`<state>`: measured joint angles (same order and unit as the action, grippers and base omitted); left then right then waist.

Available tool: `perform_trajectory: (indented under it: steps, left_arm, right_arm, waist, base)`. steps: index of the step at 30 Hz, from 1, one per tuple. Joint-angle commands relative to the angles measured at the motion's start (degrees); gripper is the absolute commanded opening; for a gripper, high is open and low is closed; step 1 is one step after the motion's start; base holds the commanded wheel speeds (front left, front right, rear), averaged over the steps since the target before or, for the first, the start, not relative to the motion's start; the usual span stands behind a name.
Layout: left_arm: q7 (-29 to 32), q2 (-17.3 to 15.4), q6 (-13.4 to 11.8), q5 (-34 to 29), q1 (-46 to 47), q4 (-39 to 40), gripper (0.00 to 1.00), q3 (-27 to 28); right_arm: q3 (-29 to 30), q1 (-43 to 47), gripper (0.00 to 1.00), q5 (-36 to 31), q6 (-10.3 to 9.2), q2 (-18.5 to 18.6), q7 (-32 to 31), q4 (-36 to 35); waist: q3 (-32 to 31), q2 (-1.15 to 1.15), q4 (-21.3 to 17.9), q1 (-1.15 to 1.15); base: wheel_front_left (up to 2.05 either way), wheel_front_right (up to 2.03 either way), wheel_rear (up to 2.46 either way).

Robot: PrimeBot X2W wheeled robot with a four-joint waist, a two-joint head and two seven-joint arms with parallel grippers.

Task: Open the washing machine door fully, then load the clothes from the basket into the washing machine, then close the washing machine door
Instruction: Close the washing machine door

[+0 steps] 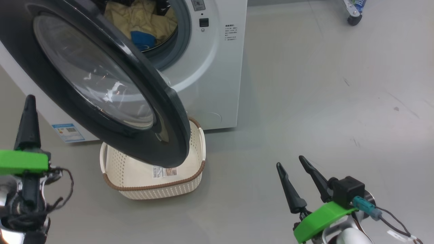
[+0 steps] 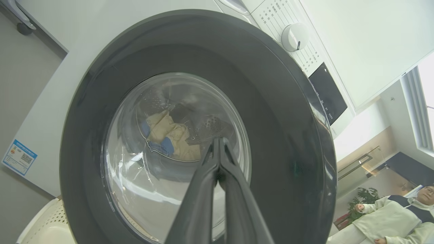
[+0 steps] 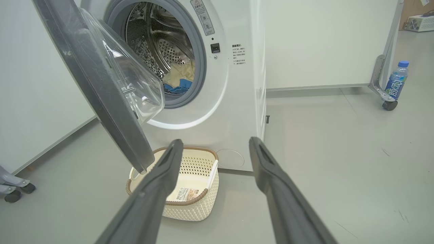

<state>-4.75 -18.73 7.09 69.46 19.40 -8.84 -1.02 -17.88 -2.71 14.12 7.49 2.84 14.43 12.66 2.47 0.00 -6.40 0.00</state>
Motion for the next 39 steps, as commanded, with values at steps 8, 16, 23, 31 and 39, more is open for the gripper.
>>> perform_trajectory:
  steps: [8,16,23,31,39]
  left_arm:
    - [-9.77,-11.35,0.39,-13.01,-4.86,1.99,0.18,-5.67]
    - [-10.22,-11.24,0.36,-24.57,-9.31,2.78,1.00,-3.24]
    - [-10.23,-8.49,-1.56,-35.52,-14.87,5.15,1.00,0.44]
    - [-10.24,-4.89,-3.05,-42.93,-21.19,8.84,1.00,4.12]
    - [-10.24,-1.80,-3.23,-47.04,-24.98,10.26,1.00,6.66]
  right_arm:
    - [-0.25,0.67,1.00,-0.12,0.00,0.04,0.57,-2.03]
    - [0.07,1.23,1.00,-0.20,0.00,0.04,0.57,-2.54]
    - [0.63,1.80,1.00,-0.67,0.00,0.04,0.57,-3.19]
    - [1.01,2.23,1.00,-1.12,0.00,0.04,0.57,-3.91]
    - [1.08,2.35,1.00,-1.34,0.00,0.04,0.57,-4.43]
  waist:
    - [-2.15,0.00,0.81,0.00]
    - [-2.61,0.00,0.69,0.00]
    - [-2.72,0.00,0.54,0.00]
    - [-2.70,0.00,0.40,0.00]
    - [-2.41,0.00,0.11,0.00]
  base:
    - [0.00,0.00,0.00]
    - [0.00,0.00,0.00]
    - [0.00,0.00,0.00]
    - [0.00,0.00,0.00]
    - [0.00,0.00,0.00]
